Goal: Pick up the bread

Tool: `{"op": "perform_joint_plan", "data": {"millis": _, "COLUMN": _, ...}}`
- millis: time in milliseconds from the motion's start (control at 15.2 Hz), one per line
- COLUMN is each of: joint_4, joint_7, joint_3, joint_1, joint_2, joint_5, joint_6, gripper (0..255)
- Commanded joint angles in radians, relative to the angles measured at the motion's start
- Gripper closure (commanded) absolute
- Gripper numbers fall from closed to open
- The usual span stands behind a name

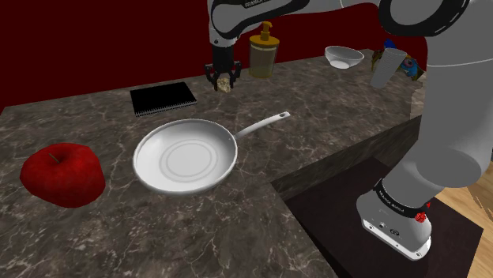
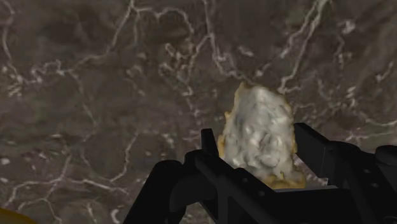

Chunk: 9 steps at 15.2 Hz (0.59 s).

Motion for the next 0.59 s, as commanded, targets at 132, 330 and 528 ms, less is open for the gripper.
{"op": "perform_joint_plan", "data": {"millis": 132, "joint_4": 0.013, "joint_7": -0.001, "joint_3": 0.001, "joint_1": 0.0, "joint_2": -0.008, "joint_5": 0.002, "joint_6": -0.021, "gripper": 255}}
{"op": "perform_joint_plan", "data": {"millis": 330, "joint_4": 0.04, "joint_7": -0.003, "joint_3": 0.003, "joint_1": 0.001, "joint_2": -0.017, "joint_5": 0.005, "joint_6": -0.057, "gripper": 255}}
{"op": "perform_joint_plan", "data": {"millis": 528, "joint_4": 0.07, "joint_7": -0.005, "joint_3": 0.004, "joint_1": 0.002, "joint_2": -0.024, "joint_5": 0.008, "joint_6": -0.093, "gripper": 255}}
